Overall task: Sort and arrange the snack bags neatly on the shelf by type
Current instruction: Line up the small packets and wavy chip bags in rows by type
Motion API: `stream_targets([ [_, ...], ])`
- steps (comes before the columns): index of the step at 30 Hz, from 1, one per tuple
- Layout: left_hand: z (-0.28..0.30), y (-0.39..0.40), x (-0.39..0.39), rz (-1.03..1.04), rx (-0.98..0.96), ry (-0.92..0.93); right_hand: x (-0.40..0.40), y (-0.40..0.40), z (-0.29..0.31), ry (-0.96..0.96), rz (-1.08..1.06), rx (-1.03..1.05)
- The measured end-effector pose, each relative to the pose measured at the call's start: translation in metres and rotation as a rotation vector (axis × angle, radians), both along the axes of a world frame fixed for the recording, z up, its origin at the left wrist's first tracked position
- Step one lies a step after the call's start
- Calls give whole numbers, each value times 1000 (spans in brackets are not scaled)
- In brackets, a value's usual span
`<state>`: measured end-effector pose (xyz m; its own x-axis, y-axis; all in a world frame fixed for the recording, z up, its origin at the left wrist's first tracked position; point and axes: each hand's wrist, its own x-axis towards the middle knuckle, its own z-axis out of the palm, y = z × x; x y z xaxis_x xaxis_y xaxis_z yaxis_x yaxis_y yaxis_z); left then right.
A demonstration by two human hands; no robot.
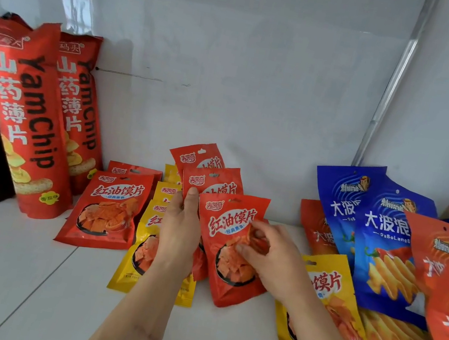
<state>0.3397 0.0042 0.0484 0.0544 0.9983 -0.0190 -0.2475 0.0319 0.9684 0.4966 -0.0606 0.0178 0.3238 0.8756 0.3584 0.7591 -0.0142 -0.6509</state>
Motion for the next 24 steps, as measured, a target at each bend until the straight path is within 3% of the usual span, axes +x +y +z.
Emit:
stream_targets([
  [10, -6, 0, 2, -16, 156, 248, 2, 1, -2, -10, -46, -58],
  [14, -4, 7, -6, 52, 128, 234, 15, 2, -6, 40, -213, -68],
  [19, -6, 23, -22, 72, 54, 139, 17, 6, -10, -133, -356, -317],
  [24, -6, 31, -29, 44, -9, 79, 15, 11, -10, -284, -401, -405],
])
